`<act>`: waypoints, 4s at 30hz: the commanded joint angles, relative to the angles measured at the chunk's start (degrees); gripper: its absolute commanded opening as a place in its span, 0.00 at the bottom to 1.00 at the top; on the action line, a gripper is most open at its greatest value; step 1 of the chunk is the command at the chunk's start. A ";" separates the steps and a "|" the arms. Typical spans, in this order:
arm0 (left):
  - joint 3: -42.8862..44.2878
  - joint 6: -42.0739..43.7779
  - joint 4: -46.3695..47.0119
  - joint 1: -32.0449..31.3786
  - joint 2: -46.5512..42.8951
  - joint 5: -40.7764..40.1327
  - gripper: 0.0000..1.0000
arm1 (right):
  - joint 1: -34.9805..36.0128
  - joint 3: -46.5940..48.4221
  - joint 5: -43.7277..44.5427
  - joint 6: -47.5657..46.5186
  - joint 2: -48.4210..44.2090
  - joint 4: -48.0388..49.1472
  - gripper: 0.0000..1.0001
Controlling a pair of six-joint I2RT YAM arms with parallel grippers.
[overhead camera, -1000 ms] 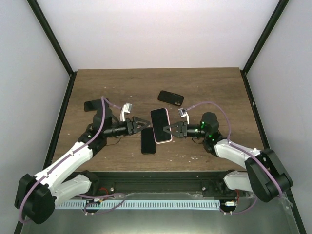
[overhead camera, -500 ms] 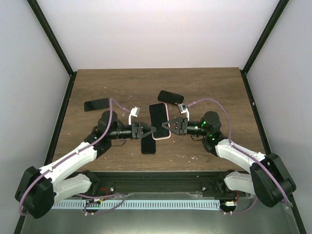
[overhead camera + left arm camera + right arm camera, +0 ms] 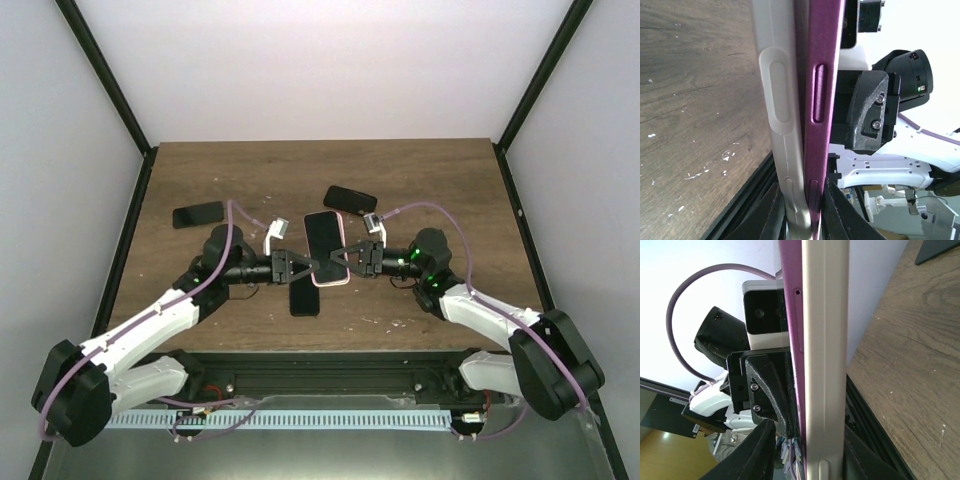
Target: Put the phone into the phone case
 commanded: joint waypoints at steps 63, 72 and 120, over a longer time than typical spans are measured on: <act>2.48 1.01 -0.35 3.72 -5.39 1.21 0.29 | 4.85 4.84 -10.41 -8.16 -1.14 3.99 0.16; -3.17 -11.05 16.76 3.67 -7.55 4.96 0.47 | 4.85 3.98 -10.26 -5.09 -3.16 10.20 0.15; -0.20 -6.12 3.61 3.71 -10.99 3.57 0.51 | 6.96 6.40 -0.85 -8.46 -5.21 4.30 0.11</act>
